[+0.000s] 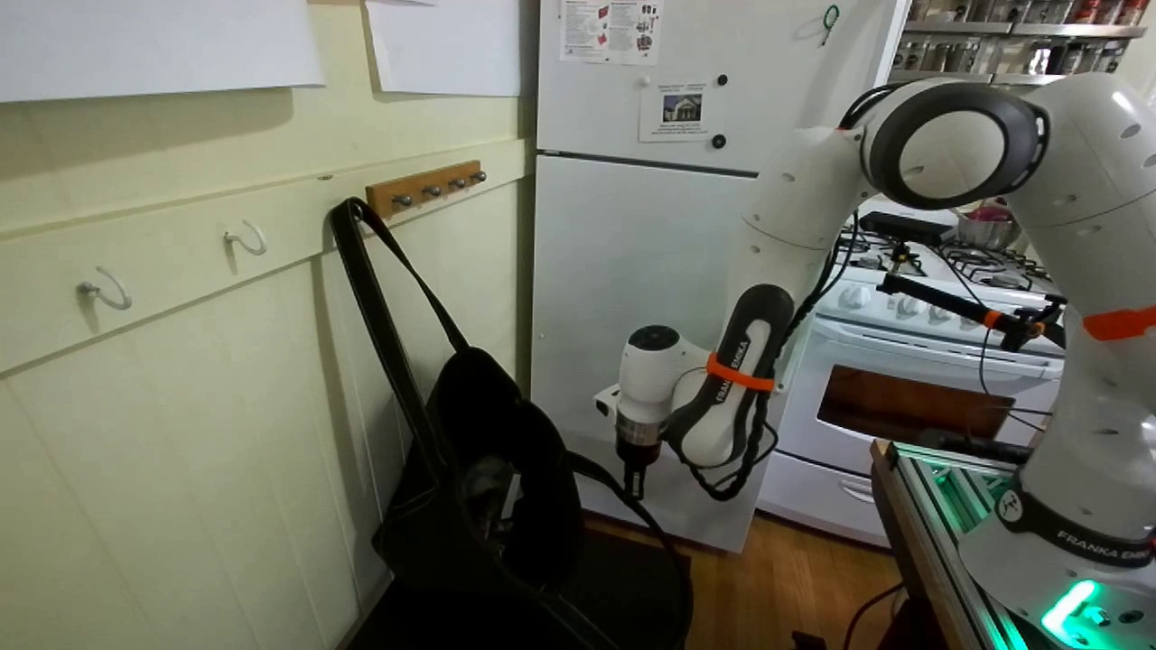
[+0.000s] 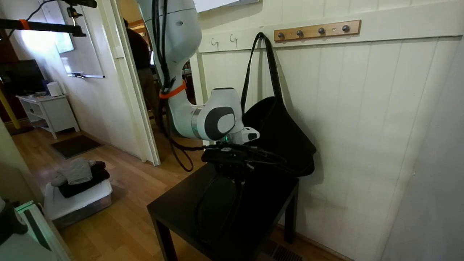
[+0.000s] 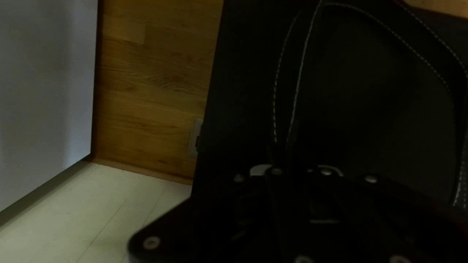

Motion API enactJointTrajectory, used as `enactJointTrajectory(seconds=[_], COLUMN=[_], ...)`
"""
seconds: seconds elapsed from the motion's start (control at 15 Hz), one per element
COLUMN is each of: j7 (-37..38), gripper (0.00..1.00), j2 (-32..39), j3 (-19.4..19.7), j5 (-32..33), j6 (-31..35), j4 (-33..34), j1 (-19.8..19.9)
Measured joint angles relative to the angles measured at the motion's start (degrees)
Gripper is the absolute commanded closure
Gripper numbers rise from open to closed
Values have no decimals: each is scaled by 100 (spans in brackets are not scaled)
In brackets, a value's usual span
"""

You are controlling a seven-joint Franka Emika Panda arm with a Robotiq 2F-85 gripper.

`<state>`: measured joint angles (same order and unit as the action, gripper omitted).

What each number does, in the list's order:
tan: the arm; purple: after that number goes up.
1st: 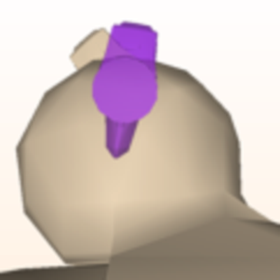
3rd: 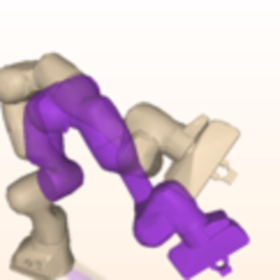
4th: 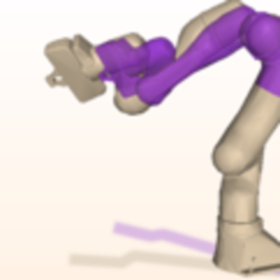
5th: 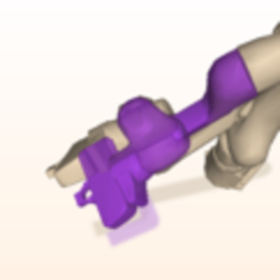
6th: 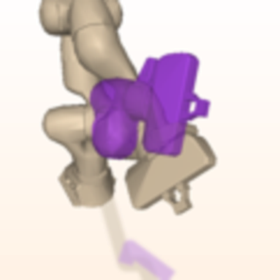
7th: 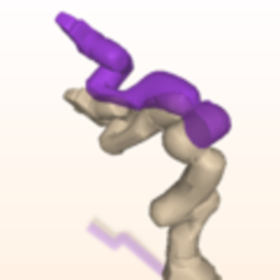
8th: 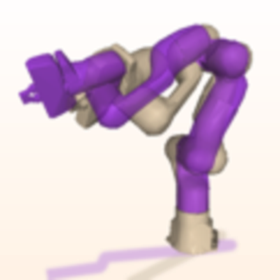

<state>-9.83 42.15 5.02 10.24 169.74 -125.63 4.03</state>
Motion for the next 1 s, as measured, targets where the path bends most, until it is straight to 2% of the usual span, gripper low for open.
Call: enactJointTrajectory(seconds=[0.27,0.47,0.73,1.0], j7=[-268,-761,-1710,-1990], gripper=[97,97,97,97], j2=[-608,-1027,-1339,-1339], j3=[-42,-400,-1060,-1135], j5=[1,-261,-1047,-1267], j6=[-1111,-1658,-2217,-2899], j4=[-103,-81,137,489], j1=[87,544,1278,1368])
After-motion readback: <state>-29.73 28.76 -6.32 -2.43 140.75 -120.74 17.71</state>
